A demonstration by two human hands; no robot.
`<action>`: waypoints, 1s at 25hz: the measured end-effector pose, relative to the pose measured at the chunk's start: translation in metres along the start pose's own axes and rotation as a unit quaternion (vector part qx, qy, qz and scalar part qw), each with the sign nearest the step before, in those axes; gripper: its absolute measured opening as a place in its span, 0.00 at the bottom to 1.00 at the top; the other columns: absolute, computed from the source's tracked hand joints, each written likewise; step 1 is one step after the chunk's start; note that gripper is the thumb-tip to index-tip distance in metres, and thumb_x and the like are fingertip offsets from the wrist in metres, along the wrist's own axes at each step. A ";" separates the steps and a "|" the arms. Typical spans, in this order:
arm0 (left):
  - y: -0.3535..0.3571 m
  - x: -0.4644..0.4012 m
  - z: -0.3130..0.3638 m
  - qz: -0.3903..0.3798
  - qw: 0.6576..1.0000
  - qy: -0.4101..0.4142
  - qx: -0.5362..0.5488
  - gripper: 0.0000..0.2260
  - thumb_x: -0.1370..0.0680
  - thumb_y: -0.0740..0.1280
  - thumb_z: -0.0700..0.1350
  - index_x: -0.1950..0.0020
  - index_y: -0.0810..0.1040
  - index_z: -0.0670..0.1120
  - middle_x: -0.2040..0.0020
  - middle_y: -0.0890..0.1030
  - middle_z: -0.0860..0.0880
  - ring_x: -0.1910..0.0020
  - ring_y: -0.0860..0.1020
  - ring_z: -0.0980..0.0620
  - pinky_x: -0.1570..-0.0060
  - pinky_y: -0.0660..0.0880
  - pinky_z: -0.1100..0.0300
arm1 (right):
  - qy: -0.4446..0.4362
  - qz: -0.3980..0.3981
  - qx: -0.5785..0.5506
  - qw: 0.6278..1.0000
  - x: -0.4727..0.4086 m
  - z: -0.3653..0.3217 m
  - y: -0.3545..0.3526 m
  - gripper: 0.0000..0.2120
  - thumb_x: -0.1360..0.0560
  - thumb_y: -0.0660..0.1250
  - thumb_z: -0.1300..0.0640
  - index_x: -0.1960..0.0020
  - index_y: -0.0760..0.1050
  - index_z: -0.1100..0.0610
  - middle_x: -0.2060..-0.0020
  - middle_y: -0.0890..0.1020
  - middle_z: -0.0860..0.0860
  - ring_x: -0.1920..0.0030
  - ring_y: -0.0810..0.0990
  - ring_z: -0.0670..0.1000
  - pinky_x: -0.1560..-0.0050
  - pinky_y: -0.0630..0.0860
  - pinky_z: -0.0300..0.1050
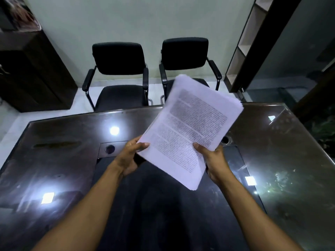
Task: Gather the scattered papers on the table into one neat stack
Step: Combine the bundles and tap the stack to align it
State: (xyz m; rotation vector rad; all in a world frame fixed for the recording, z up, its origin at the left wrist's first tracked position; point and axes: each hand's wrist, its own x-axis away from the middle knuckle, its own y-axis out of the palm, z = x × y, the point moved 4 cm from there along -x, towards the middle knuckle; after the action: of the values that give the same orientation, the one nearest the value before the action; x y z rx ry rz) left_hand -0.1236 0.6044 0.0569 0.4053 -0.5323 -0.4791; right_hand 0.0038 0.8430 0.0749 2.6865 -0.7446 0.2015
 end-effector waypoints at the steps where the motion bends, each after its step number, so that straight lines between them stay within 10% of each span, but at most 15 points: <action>1: 0.006 0.007 -0.007 -0.009 0.997 -0.005 0.074 0.14 0.27 0.68 0.35 0.42 0.83 0.40 0.44 0.84 0.39 0.49 0.84 0.43 0.46 0.82 0.49 | 0.015 0.026 -0.043 0.999 0.000 0.003 0.005 0.13 0.24 0.70 0.70 0.42 0.80 0.59 0.46 0.87 0.54 0.45 0.86 0.56 0.43 0.82 0.53; 9: 0.040 0.014 -0.082 0.089 0.989 -0.046 0.107 0.18 0.22 0.68 0.35 0.32 0.76 0.38 0.39 0.83 0.37 0.42 0.82 0.36 0.46 0.81 0.41 | 0.116 0.173 -0.110 0.972 0.033 0.073 0.021 0.11 0.25 0.72 0.69 0.44 0.82 0.61 0.45 0.87 0.58 0.46 0.87 0.58 0.44 0.83 0.57; 17: -0.025 0.028 -0.067 0.063 0.998 -0.019 -0.008 0.29 0.35 0.82 0.42 0.36 0.79 0.37 0.38 0.82 0.36 0.45 0.84 0.38 0.51 0.83 0.45 | 0.147 0.101 -0.189 0.966 0.027 0.030 -0.037 0.12 0.25 0.71 0.55 0.43 0.82 0.59 0.50 0.88 0.54 0.55 0.87 0.52 0.56 0.84 0.47; 20: -0.047 0.033 -0.050 0.062 0.996 -0.023 -0.065 0.19 0.30 0.77 0.38 0.40 0.81 0.39 0.41 0.83 0.36 0.49 0.85 0.40 0.54 0.83 0.47 | 0.193 0.010 -0.103 0.976 0.023 0.011 -0.062 0.18 0.26 0.68 0.50 0.42 0.83 0.59 0.48 0.87 0.57 0.54 0.87 0.55 0.60 0.85 0.47; 25: -0.050 0.041 -0.053 0.015 0.991 -0.039 -0.130 0.32 0.37 0.84 0.47 0.38 0.80 0.37 0.42 0.84 0.35 0.47 0.84 0.37 0.53 0.83 0.46 | 0.276 -0.092 0.108 0.951 0.015 0.024 -0.067 0.16 0.21 0.70 0.54 0.38 0.80 0.62 0.45 0.86 0.59 0.46 0.86 0.61 0.43 0.82 0.54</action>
State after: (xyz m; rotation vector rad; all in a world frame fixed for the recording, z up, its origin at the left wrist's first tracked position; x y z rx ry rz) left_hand -0.0792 0.5546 0.0066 0.1295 -0.5423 -0.5282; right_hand 0.0526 0.8812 0.0368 2.6667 -0.3085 0.9865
